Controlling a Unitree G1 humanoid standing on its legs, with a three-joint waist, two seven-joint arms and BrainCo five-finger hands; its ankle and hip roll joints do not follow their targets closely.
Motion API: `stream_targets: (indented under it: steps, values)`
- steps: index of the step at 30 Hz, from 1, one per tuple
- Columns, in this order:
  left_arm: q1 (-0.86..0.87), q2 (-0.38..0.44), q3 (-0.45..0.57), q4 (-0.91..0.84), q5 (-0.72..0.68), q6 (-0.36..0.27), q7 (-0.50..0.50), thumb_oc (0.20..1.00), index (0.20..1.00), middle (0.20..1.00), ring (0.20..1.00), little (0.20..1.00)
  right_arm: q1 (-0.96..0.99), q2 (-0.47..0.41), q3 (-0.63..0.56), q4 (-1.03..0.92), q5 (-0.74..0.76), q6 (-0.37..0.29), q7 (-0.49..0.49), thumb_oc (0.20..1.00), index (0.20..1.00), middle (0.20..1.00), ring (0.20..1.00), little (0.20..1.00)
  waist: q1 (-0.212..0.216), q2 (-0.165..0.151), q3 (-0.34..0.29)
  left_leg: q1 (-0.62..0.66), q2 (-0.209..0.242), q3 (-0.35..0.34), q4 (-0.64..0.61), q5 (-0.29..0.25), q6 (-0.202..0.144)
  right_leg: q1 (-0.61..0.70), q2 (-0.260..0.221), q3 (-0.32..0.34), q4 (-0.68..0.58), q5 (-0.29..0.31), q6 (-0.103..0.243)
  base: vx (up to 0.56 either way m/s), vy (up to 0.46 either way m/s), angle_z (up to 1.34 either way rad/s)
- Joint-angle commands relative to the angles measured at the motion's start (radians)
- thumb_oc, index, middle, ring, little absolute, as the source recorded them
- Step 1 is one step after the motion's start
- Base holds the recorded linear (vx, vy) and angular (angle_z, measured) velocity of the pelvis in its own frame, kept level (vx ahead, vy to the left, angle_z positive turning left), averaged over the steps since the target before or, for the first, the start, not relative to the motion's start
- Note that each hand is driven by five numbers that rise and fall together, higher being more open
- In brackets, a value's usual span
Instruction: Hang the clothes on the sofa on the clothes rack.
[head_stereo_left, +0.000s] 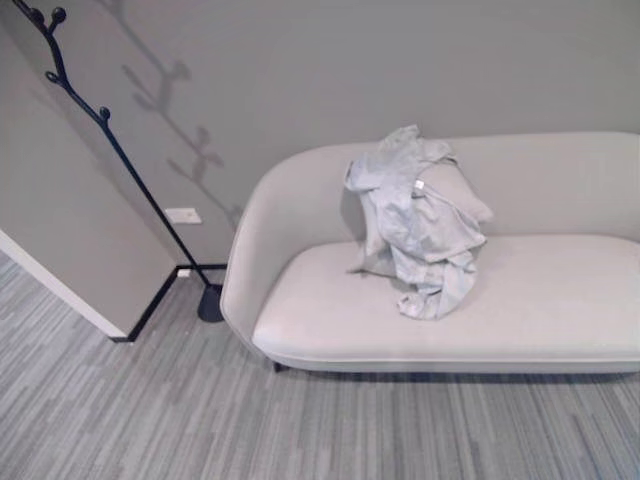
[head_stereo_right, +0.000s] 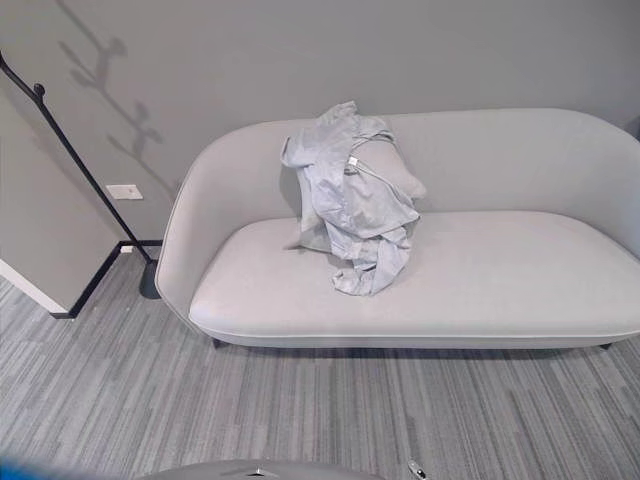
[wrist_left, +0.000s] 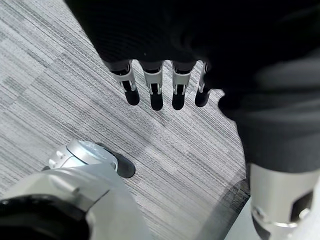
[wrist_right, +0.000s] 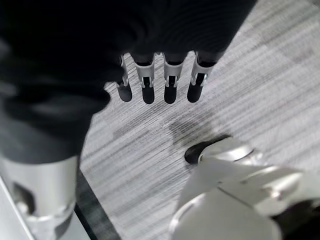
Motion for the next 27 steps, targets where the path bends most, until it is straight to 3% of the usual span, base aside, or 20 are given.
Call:
stream_targets:
  steps: [1,27]
  values:
    - [-0.058,0.008,0.062,0.053,-0.065,-0.014,-0.006,1.000,1.000,1.000,1.000,1.000,-0.068,0.033,-0.026,0.082,0.045,0.000,0.008,1.000,1.000,1.000,1.000,1.000,0.000,-0.049,0.002,0.098,-0.016,-0.029,-0.033,-0.105,-0.007,0.113,-0.041,0.030,-0.236,0.144,0.093,0.00,0.000,0.00]
    - [-0.057,0.001,-0.037,0.071,0.096,0.001,-0.030,1.000,1.000,1.000,1.000,1.000,-0.065,0.049,0.057,0.072,-0.078,-0.003,0.008,1.000,1.000,1.000,1.000,1.000,-0.008,-0.048,0.000,0.102,-0.016,-0.021,-0.033,-0.110,-0.006,0.114,-0.039,0.042,-0.236,0.150,0.093,0.00,0.002,-0.01]
